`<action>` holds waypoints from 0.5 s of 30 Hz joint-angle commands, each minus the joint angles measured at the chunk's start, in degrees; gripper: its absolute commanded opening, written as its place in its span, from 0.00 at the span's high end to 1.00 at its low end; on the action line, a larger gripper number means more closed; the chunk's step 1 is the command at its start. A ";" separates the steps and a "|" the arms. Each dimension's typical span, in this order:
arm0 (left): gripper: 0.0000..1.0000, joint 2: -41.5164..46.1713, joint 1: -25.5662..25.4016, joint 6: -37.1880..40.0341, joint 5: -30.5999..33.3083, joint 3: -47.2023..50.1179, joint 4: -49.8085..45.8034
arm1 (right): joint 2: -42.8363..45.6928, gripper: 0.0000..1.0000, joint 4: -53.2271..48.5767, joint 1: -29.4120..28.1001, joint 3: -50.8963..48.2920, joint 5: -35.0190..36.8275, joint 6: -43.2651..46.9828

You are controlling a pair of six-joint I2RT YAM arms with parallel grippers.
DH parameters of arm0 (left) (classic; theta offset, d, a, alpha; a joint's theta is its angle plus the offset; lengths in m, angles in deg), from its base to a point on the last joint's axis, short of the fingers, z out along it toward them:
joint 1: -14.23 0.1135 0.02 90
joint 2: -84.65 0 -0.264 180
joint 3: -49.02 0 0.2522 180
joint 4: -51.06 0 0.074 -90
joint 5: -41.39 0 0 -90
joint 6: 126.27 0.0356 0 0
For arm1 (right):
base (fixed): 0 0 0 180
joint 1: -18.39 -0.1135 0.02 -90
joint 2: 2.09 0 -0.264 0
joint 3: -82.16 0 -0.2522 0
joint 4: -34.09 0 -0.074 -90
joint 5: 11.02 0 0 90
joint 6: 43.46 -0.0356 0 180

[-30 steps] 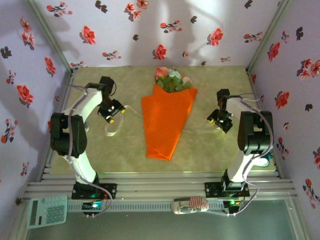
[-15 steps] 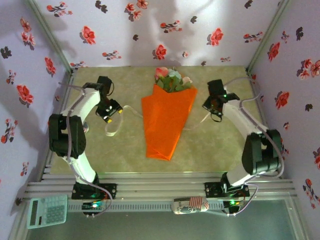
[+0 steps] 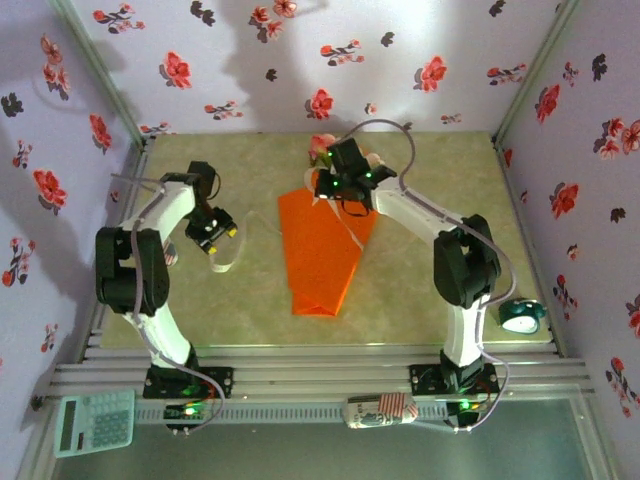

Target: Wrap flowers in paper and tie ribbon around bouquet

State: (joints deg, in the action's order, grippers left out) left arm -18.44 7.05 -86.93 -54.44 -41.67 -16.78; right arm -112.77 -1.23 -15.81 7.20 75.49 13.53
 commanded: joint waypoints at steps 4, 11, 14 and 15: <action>0.39 -6.59 1.77 3.41 3.25 -5.34 -1.19 | 11.12 1.00 3.28 2.55 -14.05 4.43 -4.50; 0.38 -12.36 0.41 5.86 6.95 -8.31 -5.41 | 27.46 1.00 1.52 4.61 -30.25 12.89 -8.85; 0.37 -10.79 0.41 4.54 9.74 -5.25 -5.68 | 32.28 1.00 -0.70 4.84 -35.50 15.33 -12.33; 0.36 -9.51 0.41 4.19 11.54 -3.87 -5.39 | 33.98 1.00 -1.20 4.84 -37.49 15.92 -13.61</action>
State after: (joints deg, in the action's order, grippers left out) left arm -30.22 7.73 -82.77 -48.19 -48.07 -18.93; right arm -81.01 0.30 -11.11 -26.43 86.59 4.61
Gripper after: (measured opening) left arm 0.633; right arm 0.065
